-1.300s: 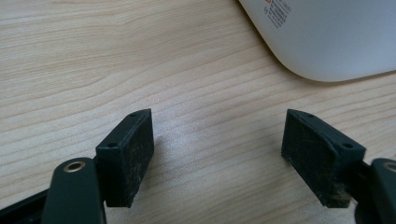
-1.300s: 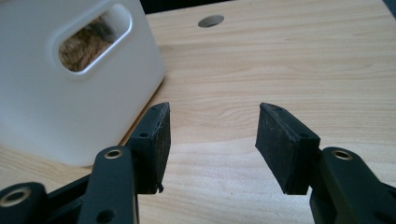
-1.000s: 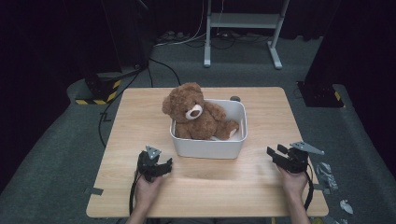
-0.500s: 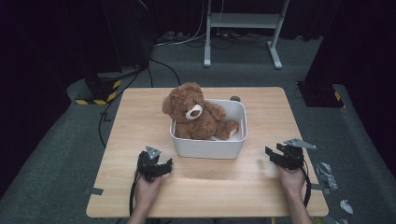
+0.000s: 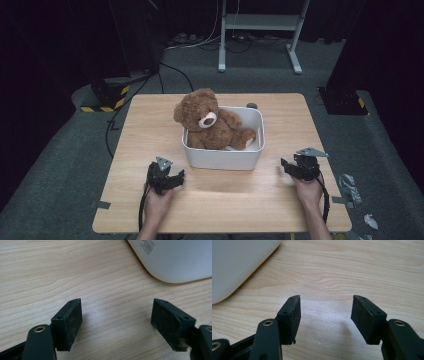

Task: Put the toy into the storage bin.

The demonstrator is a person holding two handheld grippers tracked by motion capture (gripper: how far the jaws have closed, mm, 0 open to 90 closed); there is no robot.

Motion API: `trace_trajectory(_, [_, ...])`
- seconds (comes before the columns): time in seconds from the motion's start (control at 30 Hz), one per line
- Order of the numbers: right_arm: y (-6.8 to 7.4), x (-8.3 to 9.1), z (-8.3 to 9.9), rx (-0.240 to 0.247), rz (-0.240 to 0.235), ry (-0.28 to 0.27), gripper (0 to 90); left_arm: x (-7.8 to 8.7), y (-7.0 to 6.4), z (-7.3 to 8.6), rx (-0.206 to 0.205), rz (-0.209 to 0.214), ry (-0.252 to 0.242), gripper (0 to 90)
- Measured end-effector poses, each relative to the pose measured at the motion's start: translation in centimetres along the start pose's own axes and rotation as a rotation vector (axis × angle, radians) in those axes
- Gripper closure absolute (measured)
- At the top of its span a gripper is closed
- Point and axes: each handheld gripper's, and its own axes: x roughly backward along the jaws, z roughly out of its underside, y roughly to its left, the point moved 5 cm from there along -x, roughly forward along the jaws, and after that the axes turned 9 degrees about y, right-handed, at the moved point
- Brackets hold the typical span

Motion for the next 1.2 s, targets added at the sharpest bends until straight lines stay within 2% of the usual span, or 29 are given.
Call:
trace_trajectory(0.43, [0.1, -0.9, 0.2, 0.027, 0.007, 0.033, 39.2, 0.0, 0.0, 0.0, 0.000, 0.000, 0.000, 24.9])
trace_trajectory(0.57, [0.2, -1.2, 0.4, 0.020, 0.005, 0.052, 38.3, 0.0, 0.0, 0.0, 0.000, 0.000, 0.000, 24.9])
trace_trajectory(0.73, [0.2, -1.5, 0.3, 0.026, 0.015, 0.028, 37.0, 0.0, 0.0, 0.0, 0.000, 0.000, 0.000, 24.9])
trace_trajectory(0.77, [0.2, -1.4, 0.4, 0.028, 0.006, 0.044, 36.6, 0.0, 0.0, 0.0, 0.000, 0.000, 0.000, 24.9])
trace_trajectory(1.2, [0.4, -1.5, 0.3, 0.033, 0.013, 0.047, 32.9, 0.0, 0.0, 0.0, 0.000, -0.001, 0.001, 24.9])
